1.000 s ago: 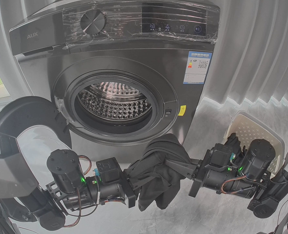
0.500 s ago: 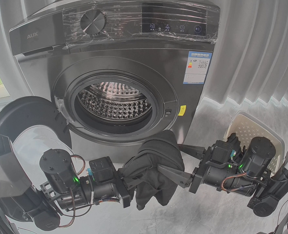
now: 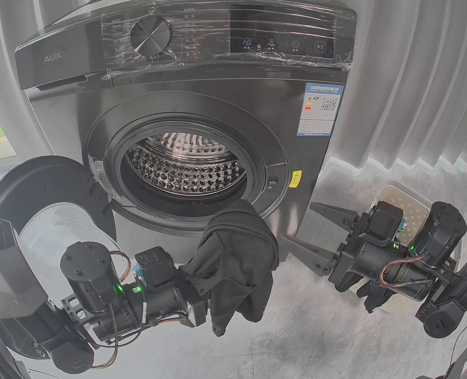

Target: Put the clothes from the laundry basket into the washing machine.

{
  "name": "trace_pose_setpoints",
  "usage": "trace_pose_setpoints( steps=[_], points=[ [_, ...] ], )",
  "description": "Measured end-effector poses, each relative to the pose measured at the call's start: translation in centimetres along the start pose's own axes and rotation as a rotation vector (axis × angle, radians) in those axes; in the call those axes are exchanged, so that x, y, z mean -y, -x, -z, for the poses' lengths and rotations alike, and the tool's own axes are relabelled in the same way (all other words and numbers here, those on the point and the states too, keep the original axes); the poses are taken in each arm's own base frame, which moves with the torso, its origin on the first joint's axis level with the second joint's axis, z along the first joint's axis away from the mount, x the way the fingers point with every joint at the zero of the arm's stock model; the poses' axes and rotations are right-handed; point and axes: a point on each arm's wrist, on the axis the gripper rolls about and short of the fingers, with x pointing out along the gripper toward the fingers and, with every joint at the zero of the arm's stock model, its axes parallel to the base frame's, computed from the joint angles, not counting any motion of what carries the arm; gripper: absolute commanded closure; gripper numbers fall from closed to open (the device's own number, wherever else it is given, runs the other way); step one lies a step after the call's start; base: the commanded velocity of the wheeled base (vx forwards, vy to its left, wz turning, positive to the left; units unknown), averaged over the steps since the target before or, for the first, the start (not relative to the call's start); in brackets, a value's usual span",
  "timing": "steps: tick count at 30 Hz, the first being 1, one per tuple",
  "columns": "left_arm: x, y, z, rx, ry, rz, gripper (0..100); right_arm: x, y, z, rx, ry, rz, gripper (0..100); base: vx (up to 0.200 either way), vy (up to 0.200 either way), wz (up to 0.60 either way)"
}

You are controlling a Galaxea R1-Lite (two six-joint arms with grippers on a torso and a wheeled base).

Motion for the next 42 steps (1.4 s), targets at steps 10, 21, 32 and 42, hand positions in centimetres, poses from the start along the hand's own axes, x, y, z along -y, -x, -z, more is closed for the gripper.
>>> trace_pose_setpoints(
  steps=[10, 21, 32, 42],
  points=[
    [-0.3, 1.1, -0.4, 0.004, 0.016, -0.233, 100, -0.2, 0.1, -0.9, 0.033, 0.012, -0.006, 0, 0.0, 0.0, 0.0],
    [-1.7, 1.6, -0.4, 0.006, 0.017, -0.448, 100, -0.4, 0.2, -1.1, 0.039, 0.012, -0.014, 0, 0.0, 0.0, 0.0],
    [-4.0, 1.1, -1.0, 0.047, 0.024, -0.614, 100, -0.4, 0.2, -1.1, 0.039, 0.01, -0.013, 0, 0.0, 0.036, 0.0],
    [-4.6, 1.1, -0.7, 0.035, 0.021, -0.634, 100, -0.4, 0.3, -1.0, 0.037, 0.009, -0.015, 0, 0.0, 0.08, 0.0]
  ],
)
